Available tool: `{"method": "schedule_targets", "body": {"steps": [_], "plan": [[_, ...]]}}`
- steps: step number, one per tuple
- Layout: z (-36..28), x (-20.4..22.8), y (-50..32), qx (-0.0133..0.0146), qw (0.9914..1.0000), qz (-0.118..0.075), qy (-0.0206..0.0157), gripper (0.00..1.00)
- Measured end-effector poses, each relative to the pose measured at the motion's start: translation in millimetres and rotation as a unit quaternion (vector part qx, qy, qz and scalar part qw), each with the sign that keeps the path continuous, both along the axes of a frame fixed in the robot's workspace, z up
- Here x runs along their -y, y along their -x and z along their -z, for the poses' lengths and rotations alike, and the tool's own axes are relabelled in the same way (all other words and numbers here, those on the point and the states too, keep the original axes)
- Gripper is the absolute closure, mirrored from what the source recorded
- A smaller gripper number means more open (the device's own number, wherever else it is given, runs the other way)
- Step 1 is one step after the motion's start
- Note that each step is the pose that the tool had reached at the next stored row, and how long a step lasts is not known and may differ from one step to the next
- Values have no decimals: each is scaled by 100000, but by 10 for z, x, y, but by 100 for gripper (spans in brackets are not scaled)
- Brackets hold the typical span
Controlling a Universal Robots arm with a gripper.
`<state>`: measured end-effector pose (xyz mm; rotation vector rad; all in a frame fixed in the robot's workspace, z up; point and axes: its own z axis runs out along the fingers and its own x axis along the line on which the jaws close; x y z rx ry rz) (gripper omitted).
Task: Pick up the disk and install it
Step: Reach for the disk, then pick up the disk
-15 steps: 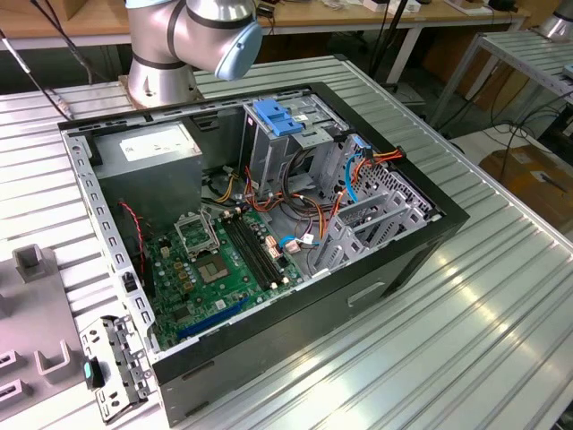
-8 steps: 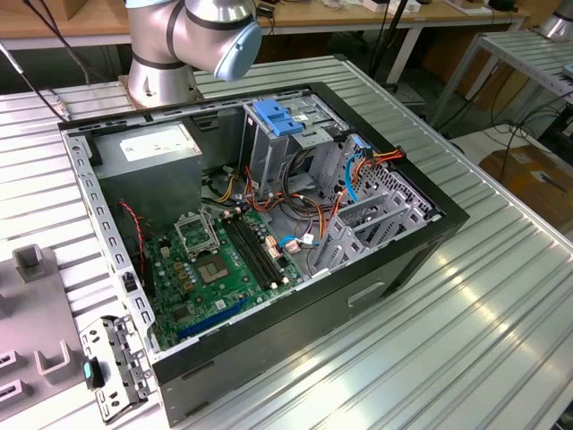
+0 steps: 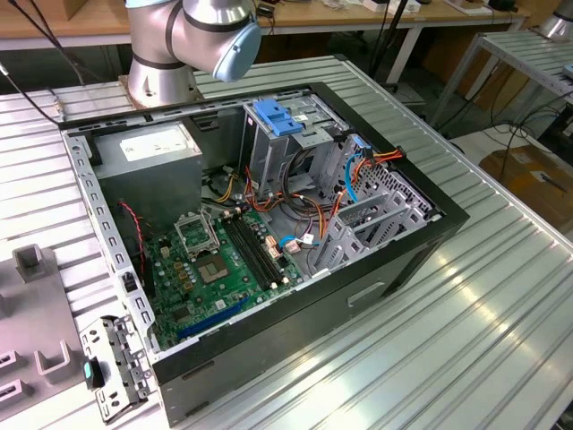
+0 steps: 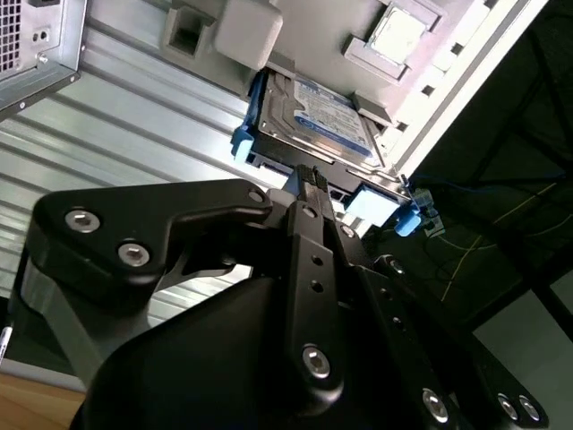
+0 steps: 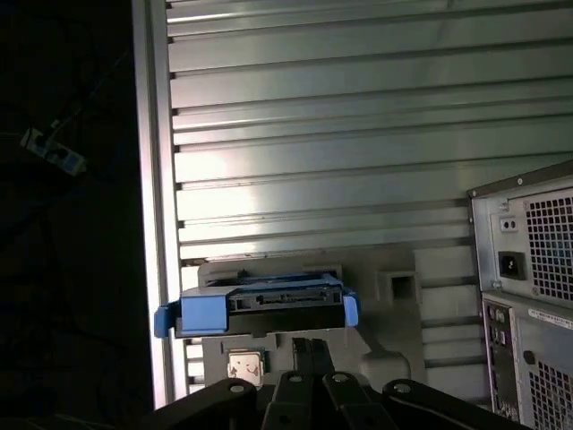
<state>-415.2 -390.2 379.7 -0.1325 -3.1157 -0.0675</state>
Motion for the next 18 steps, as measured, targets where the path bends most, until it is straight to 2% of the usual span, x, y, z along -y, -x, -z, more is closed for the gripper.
{"method": "schedule_targets", "body": {"steps": [2, 4, 7, 9, 10, 18], "plan": [[6, -11, 105, -30, 100000, 4, -5, 89], [12, -27, 175, -78, 100000, 5, -4, 89], [28, -66, 300, -178, 100000, 1, -3, 89], [43, -102, 437, -302, 100000, 8, -3, 89], [47, -107, 469, -335, 99999, 7, -6, 89], [48, -108, 488, -348, 99999, 6, -3, 89]]}}
